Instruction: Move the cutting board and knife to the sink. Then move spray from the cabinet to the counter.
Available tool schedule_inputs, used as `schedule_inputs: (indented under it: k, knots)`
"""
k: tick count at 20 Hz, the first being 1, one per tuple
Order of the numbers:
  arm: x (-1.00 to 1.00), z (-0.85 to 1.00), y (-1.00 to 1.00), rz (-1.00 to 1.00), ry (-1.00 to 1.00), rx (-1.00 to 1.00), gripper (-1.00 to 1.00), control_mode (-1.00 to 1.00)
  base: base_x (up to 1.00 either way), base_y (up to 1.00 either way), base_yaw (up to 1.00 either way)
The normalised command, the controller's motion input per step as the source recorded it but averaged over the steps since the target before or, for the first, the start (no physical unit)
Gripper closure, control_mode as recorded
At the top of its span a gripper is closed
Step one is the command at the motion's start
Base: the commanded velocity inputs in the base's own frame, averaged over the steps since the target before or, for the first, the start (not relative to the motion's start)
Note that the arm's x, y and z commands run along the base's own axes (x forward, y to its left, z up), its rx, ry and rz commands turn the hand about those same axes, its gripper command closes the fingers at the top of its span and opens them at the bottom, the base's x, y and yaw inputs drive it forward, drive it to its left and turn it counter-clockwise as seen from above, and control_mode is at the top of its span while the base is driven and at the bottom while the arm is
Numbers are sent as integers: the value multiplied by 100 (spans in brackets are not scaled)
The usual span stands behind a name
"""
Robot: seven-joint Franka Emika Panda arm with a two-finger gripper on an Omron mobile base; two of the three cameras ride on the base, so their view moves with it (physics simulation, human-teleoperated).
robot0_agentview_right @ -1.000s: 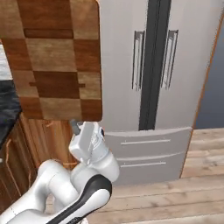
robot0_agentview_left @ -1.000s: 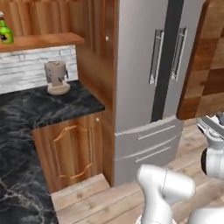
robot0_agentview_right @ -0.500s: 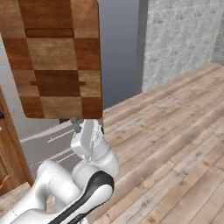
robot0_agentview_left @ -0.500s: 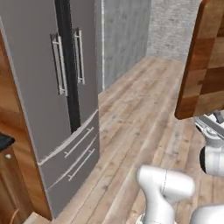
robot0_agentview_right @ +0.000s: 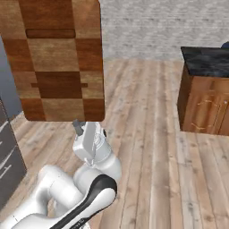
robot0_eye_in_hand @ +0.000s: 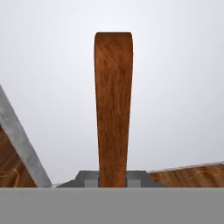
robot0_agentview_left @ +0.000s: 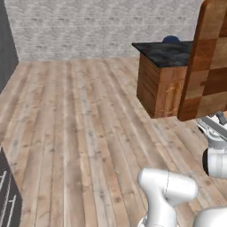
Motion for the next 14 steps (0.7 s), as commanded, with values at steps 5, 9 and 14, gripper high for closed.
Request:
schedule_inputs:
  k: [5, 9, 14]
  knots:
    - [0, 0, 0, 0, 0, 0, 100, 100, 14, 0, -94]
    - [0, 0, 0, 0, 0, 0, 100, 100, 50, 8, -83]
    - [0, 0, 0, 0, 0, 0, 100, 100, 77, 36, -77]
